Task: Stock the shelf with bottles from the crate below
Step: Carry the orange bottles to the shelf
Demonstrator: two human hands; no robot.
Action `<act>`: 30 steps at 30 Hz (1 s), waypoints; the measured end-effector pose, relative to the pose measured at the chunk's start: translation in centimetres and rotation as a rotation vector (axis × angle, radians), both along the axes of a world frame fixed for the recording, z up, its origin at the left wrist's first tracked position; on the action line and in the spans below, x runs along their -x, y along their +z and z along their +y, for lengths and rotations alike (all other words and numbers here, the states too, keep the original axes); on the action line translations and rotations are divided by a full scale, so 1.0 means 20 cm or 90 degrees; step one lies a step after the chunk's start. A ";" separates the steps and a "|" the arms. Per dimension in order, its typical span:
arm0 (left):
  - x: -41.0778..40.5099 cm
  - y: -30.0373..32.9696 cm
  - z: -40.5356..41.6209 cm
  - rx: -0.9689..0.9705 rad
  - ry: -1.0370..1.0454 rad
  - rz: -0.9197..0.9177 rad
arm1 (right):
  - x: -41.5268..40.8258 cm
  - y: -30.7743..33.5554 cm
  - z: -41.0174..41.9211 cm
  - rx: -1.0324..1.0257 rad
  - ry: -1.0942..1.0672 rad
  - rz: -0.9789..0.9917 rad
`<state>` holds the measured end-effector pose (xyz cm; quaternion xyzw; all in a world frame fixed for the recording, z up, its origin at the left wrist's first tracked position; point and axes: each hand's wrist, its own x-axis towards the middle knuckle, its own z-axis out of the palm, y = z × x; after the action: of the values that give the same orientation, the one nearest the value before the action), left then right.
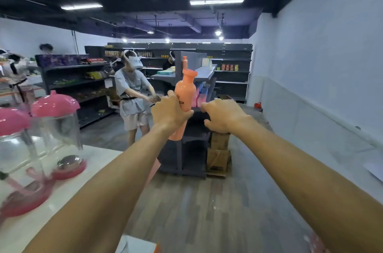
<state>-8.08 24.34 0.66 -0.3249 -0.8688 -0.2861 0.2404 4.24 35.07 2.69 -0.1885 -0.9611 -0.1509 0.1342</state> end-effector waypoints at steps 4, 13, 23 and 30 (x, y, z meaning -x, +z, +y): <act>-0.02 -0.05 0.48 0.010 -0.036 -0.040 | -0.06 -0.01 0.45 0.008 -0.038 0.017; -0.14 -0.72 1.30 0.121 -0.132 -0.262 | -0.20 -0.64 1.24 0.205 -0.152 -0.080; -0.07 -1.81 1.69 0.375 -0.131 -0.511 | -0.15 -1.83 1.56 0.463 -0.277 -0.241; 0.09 -2.18 1.96 0.481 -0.184 -0.617 | 0.00 -2.19 1.77 0.553 -0.383 -0.291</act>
<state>-9.91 63.49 -43.04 -0.3348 -0.8675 -0.1036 -0.3531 4.20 70.39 -41.04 -0.4539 -0.8437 0.1894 -0.2152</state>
